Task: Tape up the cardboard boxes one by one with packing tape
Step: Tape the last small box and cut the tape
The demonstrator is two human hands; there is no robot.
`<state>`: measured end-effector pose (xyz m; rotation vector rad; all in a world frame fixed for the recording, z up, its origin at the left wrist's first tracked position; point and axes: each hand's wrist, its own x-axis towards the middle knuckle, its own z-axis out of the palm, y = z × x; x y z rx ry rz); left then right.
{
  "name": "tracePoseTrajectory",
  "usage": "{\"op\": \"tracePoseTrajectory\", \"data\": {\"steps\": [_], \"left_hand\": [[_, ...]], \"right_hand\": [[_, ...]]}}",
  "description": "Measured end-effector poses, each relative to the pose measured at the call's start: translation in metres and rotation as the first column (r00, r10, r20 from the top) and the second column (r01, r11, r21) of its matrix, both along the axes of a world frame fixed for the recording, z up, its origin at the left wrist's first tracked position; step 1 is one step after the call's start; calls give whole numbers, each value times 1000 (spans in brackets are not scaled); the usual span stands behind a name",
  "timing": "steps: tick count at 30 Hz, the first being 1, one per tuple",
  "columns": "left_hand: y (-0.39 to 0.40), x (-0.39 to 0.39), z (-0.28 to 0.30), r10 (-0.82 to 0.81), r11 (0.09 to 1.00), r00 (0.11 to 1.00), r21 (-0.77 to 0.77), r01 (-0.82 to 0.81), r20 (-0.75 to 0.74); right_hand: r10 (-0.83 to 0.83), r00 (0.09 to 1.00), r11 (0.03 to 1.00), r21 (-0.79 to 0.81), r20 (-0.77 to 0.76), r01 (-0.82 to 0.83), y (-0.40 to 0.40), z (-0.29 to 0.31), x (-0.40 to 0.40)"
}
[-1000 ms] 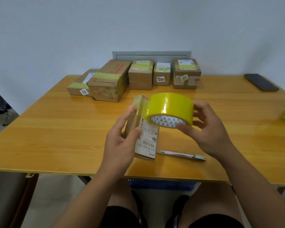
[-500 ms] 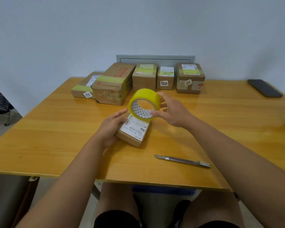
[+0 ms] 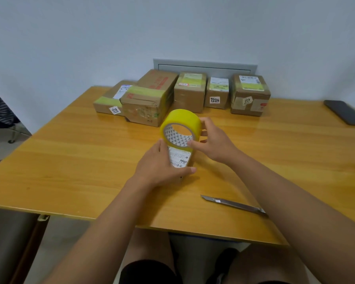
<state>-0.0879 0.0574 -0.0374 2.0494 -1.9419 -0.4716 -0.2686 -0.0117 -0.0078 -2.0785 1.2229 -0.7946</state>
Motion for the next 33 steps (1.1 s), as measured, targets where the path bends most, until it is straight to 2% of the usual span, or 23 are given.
{"op": "tracePoseTrajectory", "data": {"steps": [4, 12, 19, 27, 33], "left_hand": [[0, -3, -2, 51, 998, 999, -28, -51, -14], [5, -7, 2, 54, 995, 998, -79, -56, -26], [7, -9, 5, 68, 996, 997, -52, -66, 41], [9, -10, 6, 80, 996, 995, -37, -78, 65], [9, -10, 8, 52, 999, 992, -12, -51, 112]], "right_hand": [[31, 998, 998, 55, 51, -34, 0, 0, -1], [0, 1000, 1000, 18, 29, -1, 3, 16, -44], [20, 997, 999, -33, -79, -23, 15, 18, -70], [71, 989, 992, -93, -128, -83, 19, 12, -83], [50, 981, 990, -118, -190, -74, 13, 2, -81]]}}
